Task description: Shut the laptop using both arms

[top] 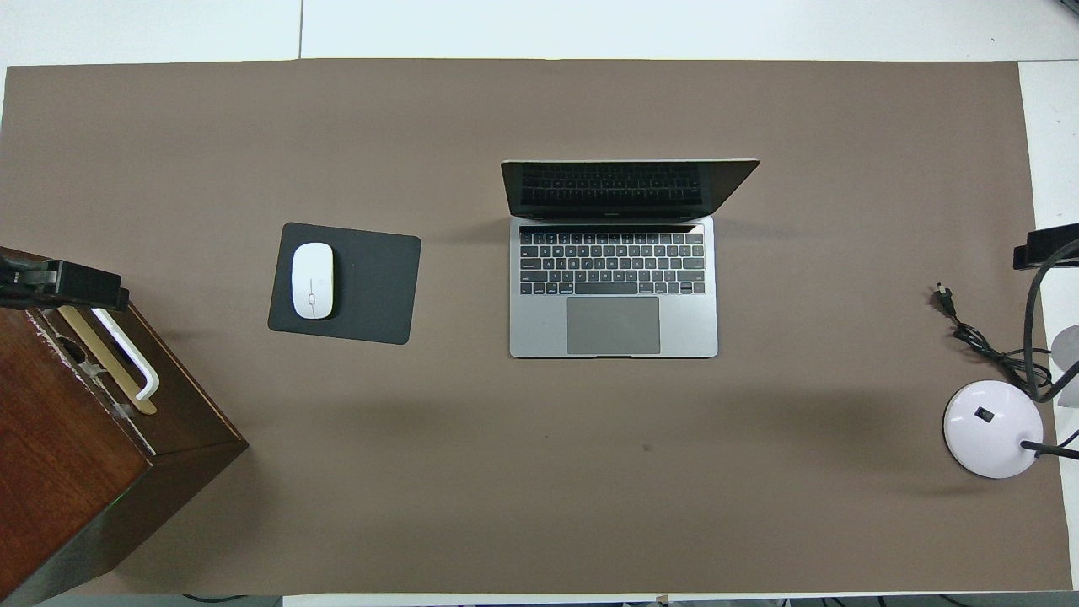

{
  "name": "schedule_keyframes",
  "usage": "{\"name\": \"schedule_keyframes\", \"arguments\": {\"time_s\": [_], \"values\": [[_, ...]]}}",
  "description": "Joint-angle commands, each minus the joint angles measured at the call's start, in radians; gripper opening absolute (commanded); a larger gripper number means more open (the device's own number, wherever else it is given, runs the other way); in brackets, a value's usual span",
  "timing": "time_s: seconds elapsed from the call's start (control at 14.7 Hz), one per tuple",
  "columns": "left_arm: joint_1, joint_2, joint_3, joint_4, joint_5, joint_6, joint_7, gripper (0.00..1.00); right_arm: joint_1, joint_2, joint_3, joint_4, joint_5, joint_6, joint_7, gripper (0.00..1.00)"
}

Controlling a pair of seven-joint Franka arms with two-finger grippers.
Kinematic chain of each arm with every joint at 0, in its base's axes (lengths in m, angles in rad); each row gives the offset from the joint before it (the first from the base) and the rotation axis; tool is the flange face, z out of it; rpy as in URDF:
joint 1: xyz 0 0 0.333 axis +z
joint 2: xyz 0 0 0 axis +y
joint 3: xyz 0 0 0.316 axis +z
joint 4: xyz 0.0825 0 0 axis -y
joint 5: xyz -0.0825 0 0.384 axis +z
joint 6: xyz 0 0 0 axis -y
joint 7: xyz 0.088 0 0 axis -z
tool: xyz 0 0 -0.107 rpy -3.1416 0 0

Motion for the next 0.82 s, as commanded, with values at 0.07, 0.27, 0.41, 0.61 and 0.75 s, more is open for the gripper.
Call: {"name": "schedule_keyframes", "arguments": {"time_s": [0.07,0.27,0.41,0.61,0.75], "values": [[0.007,-0.012,-0.006,-0.001,-0.003,-0.02,-0.009,1.0,-0.01,-0.022,0.001,-0.027,0.019,0.021,-0.002,1.0],[0.003,-0.015,-0.006,-0.002,-0.003,-0.02,-0.009,1.0,-0.016,-0.02,0.001,-0.025,0.019,0.025,-0.01,1.0],[0.01,-0.015,-0.006,-0.002,-0.003,-0.011,-0.007,1.0,-0.016,-0.02,0.001,-0.025,0.018,0.028,-0.01,1.0],[0.007,-0.015,-0.006,-0.004,-0.003,-0.013,-0.007,1.0,-0.016,-0.02,0.001,-0.024,0.019,0.028,-0.01,1.0],[0.013,-0.015,-0.005,-0.002,0.001,-0.019,-0.004,1.0,-0.016,-0.02,0.001,-0.025,0.018,0.03,-0.008,1.0]]}}
